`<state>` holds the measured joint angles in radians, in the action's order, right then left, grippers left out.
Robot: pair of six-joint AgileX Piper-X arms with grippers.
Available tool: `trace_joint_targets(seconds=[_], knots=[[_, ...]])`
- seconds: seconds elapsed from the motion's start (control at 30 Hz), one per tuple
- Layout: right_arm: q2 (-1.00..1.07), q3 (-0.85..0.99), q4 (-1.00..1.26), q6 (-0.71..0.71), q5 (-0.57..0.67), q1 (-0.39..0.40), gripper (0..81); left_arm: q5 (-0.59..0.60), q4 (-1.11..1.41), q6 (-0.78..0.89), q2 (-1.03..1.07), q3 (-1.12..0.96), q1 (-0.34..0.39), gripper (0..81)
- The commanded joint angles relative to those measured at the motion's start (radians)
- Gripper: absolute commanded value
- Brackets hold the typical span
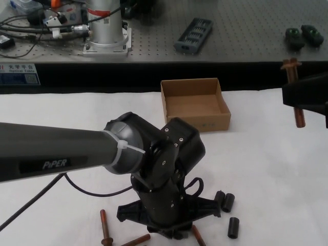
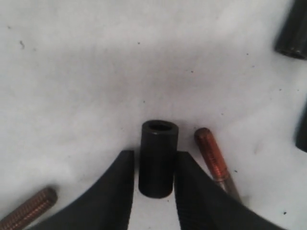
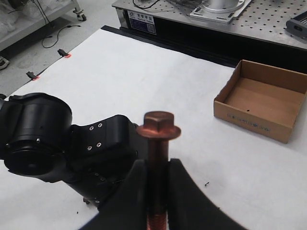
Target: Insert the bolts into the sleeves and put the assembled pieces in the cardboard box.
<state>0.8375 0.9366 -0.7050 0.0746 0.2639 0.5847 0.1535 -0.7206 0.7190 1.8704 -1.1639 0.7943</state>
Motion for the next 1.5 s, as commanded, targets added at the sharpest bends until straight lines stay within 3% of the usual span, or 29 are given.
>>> trace_joint_targets(seconds=[0.0, 1.47], knots=[[-0.016, 0.006, 0.006, -0.008, 0.008, 0.000, 5.9, -0.019, 0.025, -0.022, -0.002, -0.012, 0.003, 22.2], [-0.016, 0.006, 0.006, -0.008, 0.008, 0.000, 5.9, -0.069, 0.008, -0.105, 0.035, -0.012, 0.003, 22.2]])
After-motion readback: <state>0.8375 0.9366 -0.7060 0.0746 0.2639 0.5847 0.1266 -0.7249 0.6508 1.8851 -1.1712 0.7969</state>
